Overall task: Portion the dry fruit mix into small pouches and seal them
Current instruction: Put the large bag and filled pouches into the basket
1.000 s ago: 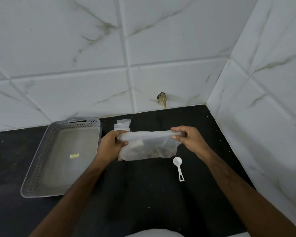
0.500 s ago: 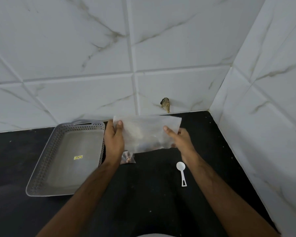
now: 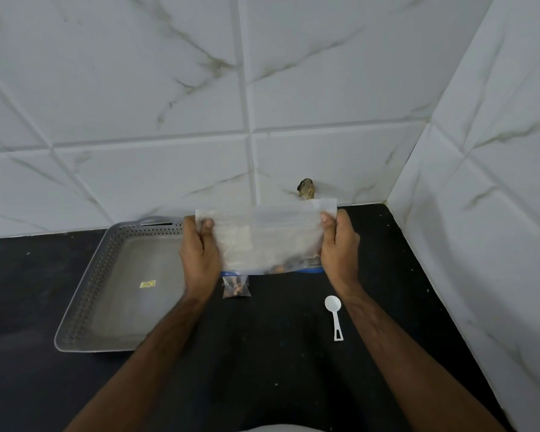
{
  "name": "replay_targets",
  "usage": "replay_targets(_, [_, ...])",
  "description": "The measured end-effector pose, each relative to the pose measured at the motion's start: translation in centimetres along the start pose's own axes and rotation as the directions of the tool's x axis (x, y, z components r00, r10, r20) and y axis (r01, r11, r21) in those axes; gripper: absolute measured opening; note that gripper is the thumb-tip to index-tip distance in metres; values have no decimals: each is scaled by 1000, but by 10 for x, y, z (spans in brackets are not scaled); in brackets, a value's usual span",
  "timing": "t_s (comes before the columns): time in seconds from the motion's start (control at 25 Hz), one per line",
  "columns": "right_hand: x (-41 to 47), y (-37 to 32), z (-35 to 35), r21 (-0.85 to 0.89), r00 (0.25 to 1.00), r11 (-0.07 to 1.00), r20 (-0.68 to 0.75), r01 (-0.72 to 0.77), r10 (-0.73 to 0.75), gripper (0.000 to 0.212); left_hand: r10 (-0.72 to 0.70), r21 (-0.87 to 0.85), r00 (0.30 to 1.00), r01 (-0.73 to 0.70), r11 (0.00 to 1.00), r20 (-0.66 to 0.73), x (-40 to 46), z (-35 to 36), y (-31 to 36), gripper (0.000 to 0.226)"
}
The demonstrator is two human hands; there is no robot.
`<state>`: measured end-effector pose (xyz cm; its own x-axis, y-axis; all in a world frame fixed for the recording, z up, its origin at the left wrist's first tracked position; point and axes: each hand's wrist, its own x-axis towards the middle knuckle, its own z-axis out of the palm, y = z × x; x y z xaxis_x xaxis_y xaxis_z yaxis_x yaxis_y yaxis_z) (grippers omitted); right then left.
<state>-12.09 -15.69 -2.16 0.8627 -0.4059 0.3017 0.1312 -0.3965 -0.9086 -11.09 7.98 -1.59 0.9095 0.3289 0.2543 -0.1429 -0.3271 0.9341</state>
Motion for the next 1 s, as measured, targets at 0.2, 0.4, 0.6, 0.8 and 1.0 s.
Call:
replay_targets(0.2, [-12,-1,14,185,990,974,78,-127,115,18,-20,100,997,27,995,-72,13,-17,-7,24])
replay_targets(0.4, [-8,8,46,73,830,910,446,-408,336,16,-33,104,999,36,994,-25,24,-57,-51,20])
replay_targets(0.6, [-6,7,88,-128,685,886,589,-445,429,17,-106,104,989,95,990,107,22,-116,-107,38])
replay_targets(0.8, [-17,-23,144,32,608,808,675,-589,417,24,-147,173,985,131,976,86,57,-168,-131,41])
replay_targets(1.0, [-40,-35,176,-76,371,664,779,-743,505,33,-319,-52,885,356,933,340,83,-190,-145,36])
